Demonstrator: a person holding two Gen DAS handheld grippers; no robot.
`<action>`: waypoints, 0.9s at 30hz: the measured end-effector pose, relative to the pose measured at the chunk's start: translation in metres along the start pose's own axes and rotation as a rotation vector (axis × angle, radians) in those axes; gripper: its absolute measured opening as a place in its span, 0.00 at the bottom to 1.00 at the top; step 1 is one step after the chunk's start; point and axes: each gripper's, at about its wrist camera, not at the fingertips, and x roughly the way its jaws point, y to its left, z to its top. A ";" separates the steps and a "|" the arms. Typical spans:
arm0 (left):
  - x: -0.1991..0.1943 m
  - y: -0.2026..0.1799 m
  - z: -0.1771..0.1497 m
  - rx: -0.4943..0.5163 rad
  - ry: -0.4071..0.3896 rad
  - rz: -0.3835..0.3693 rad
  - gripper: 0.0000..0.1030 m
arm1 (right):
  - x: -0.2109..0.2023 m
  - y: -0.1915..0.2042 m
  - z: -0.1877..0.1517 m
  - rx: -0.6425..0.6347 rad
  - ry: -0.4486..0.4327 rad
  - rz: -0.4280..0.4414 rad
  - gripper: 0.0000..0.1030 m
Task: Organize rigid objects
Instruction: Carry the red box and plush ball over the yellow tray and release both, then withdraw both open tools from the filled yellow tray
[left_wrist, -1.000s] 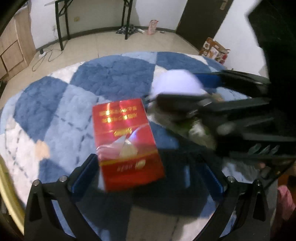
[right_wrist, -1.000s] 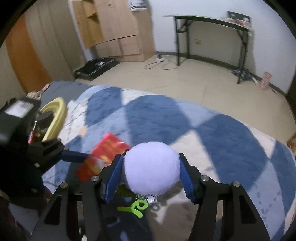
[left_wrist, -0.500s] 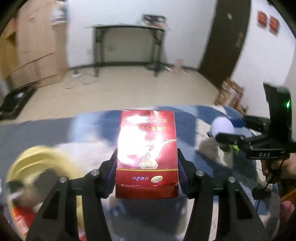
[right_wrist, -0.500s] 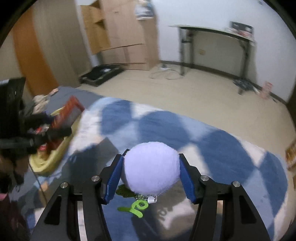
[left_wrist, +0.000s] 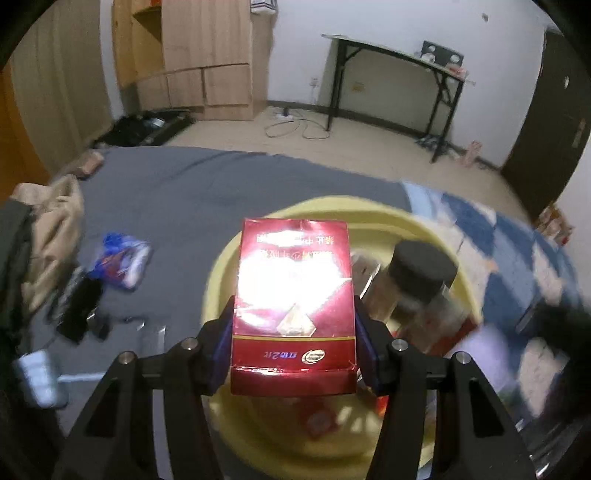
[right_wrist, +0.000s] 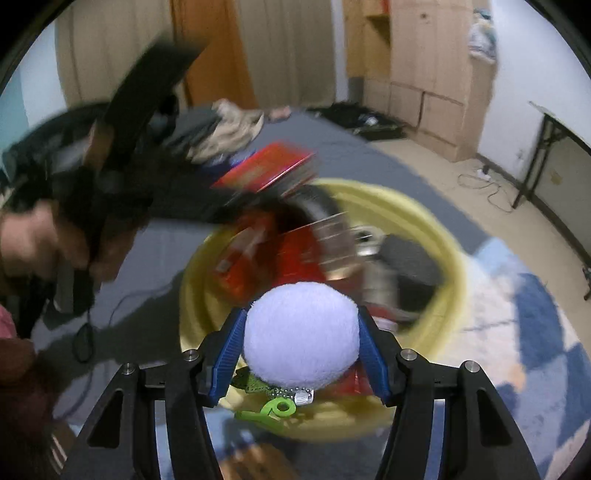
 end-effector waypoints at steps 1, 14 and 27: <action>0.006 -0.002 0.008 0.018 0.008 -0.008 0.56 | 0.014 0.012 0.003 -0.034 0.019 -0.021 0.57; 0.009 -0.008 0.016 0.054 -0.031 -0.046 0.93 | 0.046 0.043 0.011 -0.099 -0.024 -0.125 0.97; -0.065 -0.036 -0.139 -0.138 -0.038 0.003 1.00 | -0.069 0.001 -0.103 0.047 -0.127 -0.201 1.00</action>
